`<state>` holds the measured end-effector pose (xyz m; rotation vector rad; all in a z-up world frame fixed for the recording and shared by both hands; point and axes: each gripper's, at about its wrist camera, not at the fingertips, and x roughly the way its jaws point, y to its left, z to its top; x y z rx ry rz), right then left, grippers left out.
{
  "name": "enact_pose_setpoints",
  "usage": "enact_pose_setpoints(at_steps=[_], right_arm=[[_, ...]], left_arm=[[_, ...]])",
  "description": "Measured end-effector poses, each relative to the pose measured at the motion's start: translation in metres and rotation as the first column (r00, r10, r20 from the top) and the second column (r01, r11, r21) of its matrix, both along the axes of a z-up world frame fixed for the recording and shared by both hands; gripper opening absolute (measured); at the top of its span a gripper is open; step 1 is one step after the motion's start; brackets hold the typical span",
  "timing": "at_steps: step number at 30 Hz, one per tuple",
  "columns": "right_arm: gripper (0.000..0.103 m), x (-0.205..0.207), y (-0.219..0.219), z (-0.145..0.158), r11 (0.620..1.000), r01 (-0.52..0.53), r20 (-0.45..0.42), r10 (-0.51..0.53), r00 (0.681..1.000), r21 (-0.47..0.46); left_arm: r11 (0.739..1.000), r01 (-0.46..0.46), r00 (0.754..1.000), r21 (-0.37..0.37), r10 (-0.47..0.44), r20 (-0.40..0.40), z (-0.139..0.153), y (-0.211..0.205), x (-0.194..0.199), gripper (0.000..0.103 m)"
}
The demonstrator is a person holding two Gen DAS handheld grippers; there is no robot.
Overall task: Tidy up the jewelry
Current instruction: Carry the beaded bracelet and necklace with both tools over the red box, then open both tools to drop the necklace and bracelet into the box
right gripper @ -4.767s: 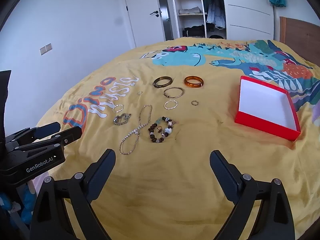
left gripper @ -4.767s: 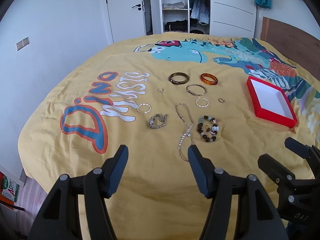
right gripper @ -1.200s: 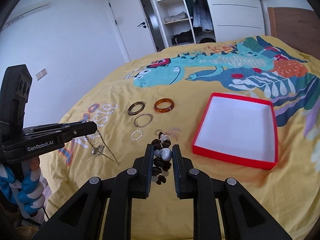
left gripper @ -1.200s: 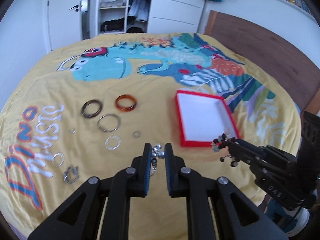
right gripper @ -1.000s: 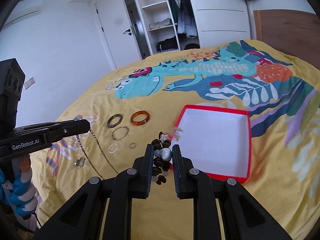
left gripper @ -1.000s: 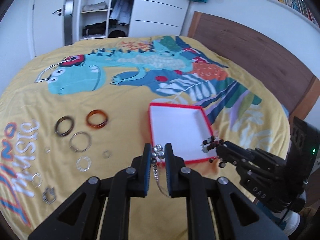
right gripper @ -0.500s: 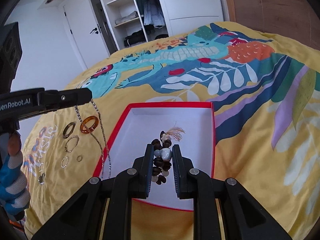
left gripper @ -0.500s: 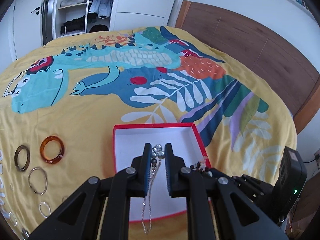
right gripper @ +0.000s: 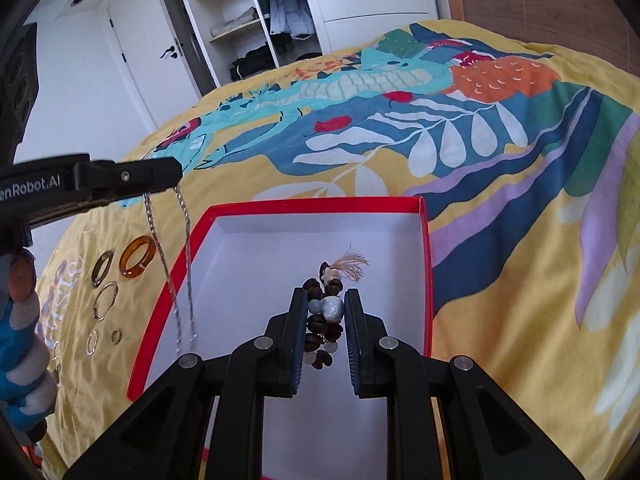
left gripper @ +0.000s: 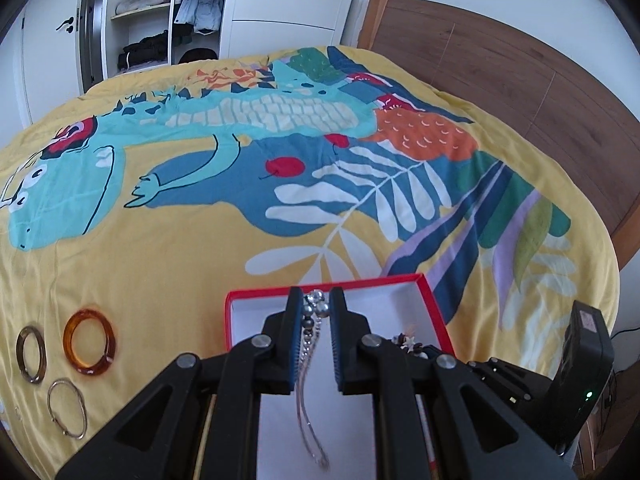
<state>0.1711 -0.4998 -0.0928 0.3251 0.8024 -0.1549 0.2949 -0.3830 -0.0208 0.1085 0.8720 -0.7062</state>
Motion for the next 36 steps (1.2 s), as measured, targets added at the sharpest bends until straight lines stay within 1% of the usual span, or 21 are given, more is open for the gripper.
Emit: enact_pose_setpoints(at_steps=[2,4,8,13,14,16,18,20,22,25,28,31,33,35,36], right_arm=[[0.018,0.006,-0.003,-0.003,1.000,0.002,-0.009,-0.002,1.000,-0.002],[0.018,0.009,-0.005,-0.006,1.000,0.001,-0.019,-0.001,1.000,-0.003],[0.018,0.012,-0.010,-0.014,1.000,0.002,-0.039,-0.002,0.999,-0.001],[0.020,0.009,-0.011,-0.023,1.000,0.002,-0.061,-0.002,0.998,-0.003],[0.020,0.008,-0.011,-0.024,1.000,0.005,-0.064,-0.005,0.998,-0.004],[0.022,0.005,-0.012,-0.024,1.000,0.005,-0.066,-0.005,0.998,-0.006],[0.028,0.005,-0.011,-0.023,1.000,-0.006,-0.067,0.005,0.998,-0.012],[0.041,0.004,-0.009,-0.020,1.000,-0.012,-0.064,0.011,0.998,-0.024],[0.042,0.001,-0.008,-0.016,1.000,-0.007,-0.058,0.005,0.998,-0.025],[0.042,-0.006,-0.010,-0.008,1.000,0.006,-0.047,-0.007,0.999,-0.025],[0.042,-0.016,-0.009,0.003,0.999,0.013,-0.037,-0.015,0.999,-0.036],[0.042,-0.028,-0.006,0.016,0.999,0.023,-0.022,-0.024,0.999,-0.040],[0.042,-0.039,-0.002,0.028,0.999,0.027,-0.006,-0.027,1.000,-0.037],[0.042,-0.051,0.005,0.040,0.999,0.029,0.012,-0.029,1.000,-0.037],[0.042,-0.057,0.008,0.047,0.999,0.031,0.021,-0.031,0.999,-0.034]], left_arm=[[1.000,-0.002,1.000,0.004,0.002,-0.004,-0.005,-0.001,0.003,0.012],[1.000,-0.004,1.000,0.019,0.004,-0.021,-0.017,-0.001,0.005,0.012],[0.998,-0.012,0.996,0.060,0.017,-0.089,-0.054,0.004,-0.001,0.012],[0.995,0.002,0.987,0.104,0.014,-0.161,-0.094,0.011,-0.021,0.013],[0.994,0.004,0.986,0.112,0.015,-0.166,-0.099,0.012,-0.025,0.014],[0.991,0.000,0.990,0.137,0.020,-0.139,-0.104,0.013,-0.032,0.014],[0.990,0.005,0.991,0.144,0.014,-0.131,-0.104,0.014,-0.035,0.014],[0.989,0.009,0.992,0.151,0.011,-0.128,-0.103,0.015,-0.037,0.014],[0.987,0.011,0.993,0.160,0.009,-0.119,-0.100,0.016,-0.039,0.014],[0.989,0.001,0.993,0.145,0.016,-0.115,-0.091,0.023,-0.042,0.014],[0.991,-0.010,0.995,0.134,0.023,-0.098,-0.077,0.030,-0.049,0.014],[0.991,-0.020,0.998,0.131,0.028,-0.062,-0.061,0.041,-0.063,0.014],[0.991,-0.029,0.998,0.134,0.037,-0.059,-0.051,0.050,-0.072,0.014],[0.990,-0.030,0.997,0.135,0.039,-0.066,-0.041,0.059,-0.083,0.019],[0.990,-0.033,0.997,0.135,0.042,-0.063,-0.035,0.064,-0.088,0.019]])
